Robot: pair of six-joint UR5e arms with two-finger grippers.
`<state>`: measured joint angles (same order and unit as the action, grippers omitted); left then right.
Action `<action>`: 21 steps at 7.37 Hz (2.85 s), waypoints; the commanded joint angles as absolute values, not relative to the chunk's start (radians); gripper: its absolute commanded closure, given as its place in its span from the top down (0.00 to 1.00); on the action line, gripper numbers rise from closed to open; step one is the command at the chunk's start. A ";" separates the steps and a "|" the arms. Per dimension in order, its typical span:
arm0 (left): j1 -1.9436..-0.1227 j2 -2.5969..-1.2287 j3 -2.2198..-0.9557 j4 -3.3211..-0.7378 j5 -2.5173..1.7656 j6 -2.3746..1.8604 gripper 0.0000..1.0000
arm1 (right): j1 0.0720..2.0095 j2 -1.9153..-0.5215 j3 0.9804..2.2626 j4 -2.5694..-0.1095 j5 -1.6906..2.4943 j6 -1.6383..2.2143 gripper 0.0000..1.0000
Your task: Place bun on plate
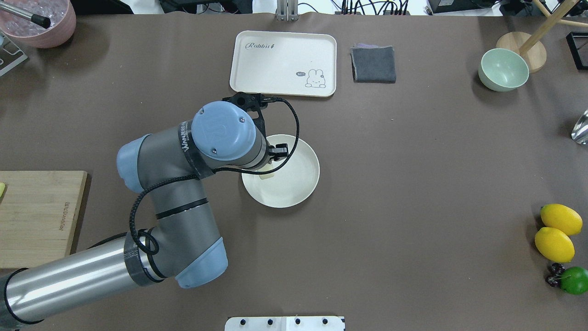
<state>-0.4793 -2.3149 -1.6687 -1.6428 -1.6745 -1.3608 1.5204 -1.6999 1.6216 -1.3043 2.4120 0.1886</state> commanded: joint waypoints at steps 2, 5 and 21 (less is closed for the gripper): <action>-0.434 -2.336 -1.537 -1.778 -1.634 -1.370 0.37 | 1.551 -1.701 1.649 -1.350 2.424 0.164 1.00; -0.410 -2.338 -1.528 -1.779 -1.598 -1.368 0.42 | 1.552 -1.710 1.651 -1.350 2.419 0.164 1.00; -1.337 -1.748 -1.873 -1.663 -2.142 -0.411 0.98 | 1.499 -1.666 1.775 -1.528 2.396 0.167 1.00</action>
<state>-1.2079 -1.7979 -1.9167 -1.6692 -2.0327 -0.6208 1.5038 -1.6666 1.7648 -1.5151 2.3965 0.1685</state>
